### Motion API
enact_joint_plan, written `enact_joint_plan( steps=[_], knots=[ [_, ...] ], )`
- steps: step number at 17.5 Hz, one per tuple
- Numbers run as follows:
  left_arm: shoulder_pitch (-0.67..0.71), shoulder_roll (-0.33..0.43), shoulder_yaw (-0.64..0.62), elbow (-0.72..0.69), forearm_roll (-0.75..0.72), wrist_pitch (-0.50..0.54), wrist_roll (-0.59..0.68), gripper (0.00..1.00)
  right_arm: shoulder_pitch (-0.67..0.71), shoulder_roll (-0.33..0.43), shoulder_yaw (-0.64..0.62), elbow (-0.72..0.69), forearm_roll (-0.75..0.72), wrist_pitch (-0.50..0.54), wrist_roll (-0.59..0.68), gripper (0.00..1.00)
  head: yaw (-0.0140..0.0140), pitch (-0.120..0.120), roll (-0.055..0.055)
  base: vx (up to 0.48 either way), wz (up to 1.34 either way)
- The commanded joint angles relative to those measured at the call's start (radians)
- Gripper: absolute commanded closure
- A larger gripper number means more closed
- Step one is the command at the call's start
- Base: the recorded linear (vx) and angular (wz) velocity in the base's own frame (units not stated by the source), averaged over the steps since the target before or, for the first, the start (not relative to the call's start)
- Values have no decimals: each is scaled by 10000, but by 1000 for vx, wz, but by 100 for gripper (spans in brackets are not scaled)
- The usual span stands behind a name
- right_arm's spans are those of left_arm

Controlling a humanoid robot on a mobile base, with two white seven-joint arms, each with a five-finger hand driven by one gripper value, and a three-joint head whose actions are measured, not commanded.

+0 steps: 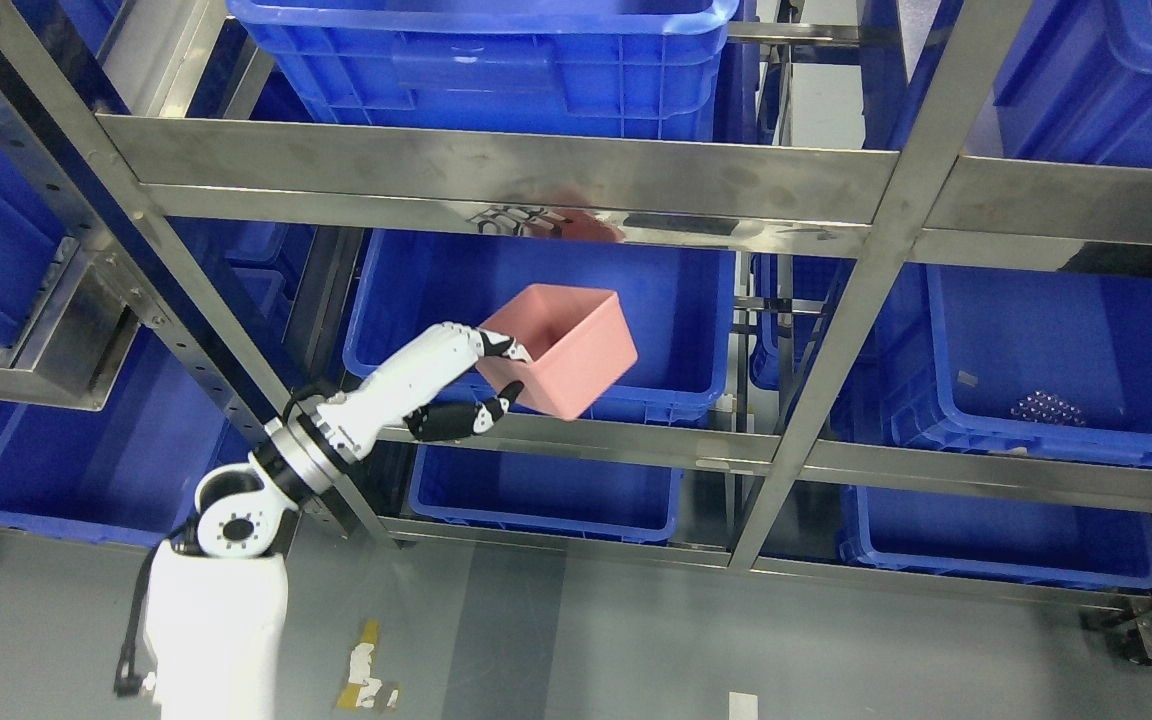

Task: Place storage box into left shelf container
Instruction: 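Lower the pink box into the blue bin and release the left hand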

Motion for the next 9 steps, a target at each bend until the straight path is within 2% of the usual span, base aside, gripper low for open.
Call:
enact_joint_plan(
  steps=[1, 4, 5, 6, 7, 9],
  knots=[
    [-1752, 175, 688, 3991, -1403, -4, 31, 98, 78, -175, 0, -175, -31, 5, 1, 0, 0, 0, 0, 0, 0],
    [-1907, 175, 703, 4177, -1419, -4, 62, 91, 78, -175, 0, -175, -31, 5, 1, 0, 0, 0, 0, 0, 0],
    [-1907, 175, 673, 4177, -1419, -4, 62, 83, 78, -175, 0, -175, -31, 5, 1, 0, 0, 0, 0, 0, 0],
    [-1892, 175, 627, 4177, -1419, -4, 77, 66, 78, -175, 0, -175, -31, 5, 1, 0, 0, 0, 0, 0, 0],
    [-1877, 175, 626, 4177, -1419, -4, 78, 57, 78, -175, 0, -175, -31, 5, 1, 0, 0, 0, 0, 0, 0],
    [-1876, 175, 641, 4177, -1373, -4, 78, 49, 78, -175, 0, -175, -31, 5, 1, 0, 0, 0, 0, 0, 0]
  ],
)
